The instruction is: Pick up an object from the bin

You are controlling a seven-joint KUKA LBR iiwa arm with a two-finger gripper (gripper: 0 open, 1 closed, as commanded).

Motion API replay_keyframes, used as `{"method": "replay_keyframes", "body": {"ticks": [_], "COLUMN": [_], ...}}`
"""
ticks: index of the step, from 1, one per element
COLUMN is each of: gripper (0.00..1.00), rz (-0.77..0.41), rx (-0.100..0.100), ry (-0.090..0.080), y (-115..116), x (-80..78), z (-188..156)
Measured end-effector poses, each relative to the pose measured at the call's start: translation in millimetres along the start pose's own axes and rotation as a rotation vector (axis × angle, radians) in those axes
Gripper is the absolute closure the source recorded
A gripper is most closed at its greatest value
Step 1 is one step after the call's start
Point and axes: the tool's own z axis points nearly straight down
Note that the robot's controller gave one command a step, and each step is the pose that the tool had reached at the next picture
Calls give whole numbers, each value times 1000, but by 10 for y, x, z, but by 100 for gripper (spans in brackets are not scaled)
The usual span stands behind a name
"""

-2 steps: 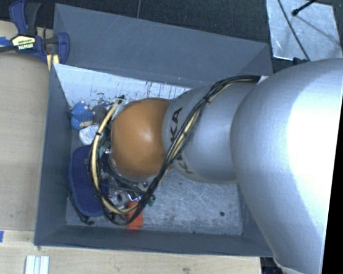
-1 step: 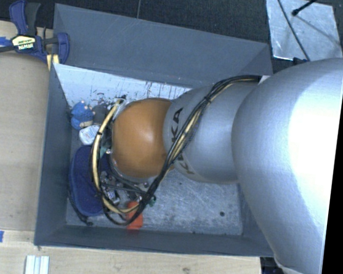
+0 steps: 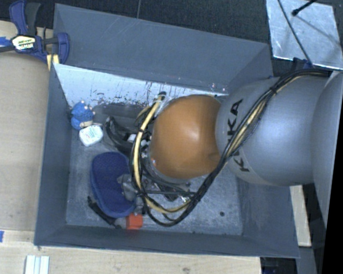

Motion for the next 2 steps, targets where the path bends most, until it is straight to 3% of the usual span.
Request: {"method": "replay_keyframes", "body": {"ticks": [1, 2], "gripper": [100, 100], "rz": [-37, -59], "rx": [1, 2], "ry": [-13, -6], "y": [-57, -320], "x": [-115, -184], "z": [396, -1319]}}
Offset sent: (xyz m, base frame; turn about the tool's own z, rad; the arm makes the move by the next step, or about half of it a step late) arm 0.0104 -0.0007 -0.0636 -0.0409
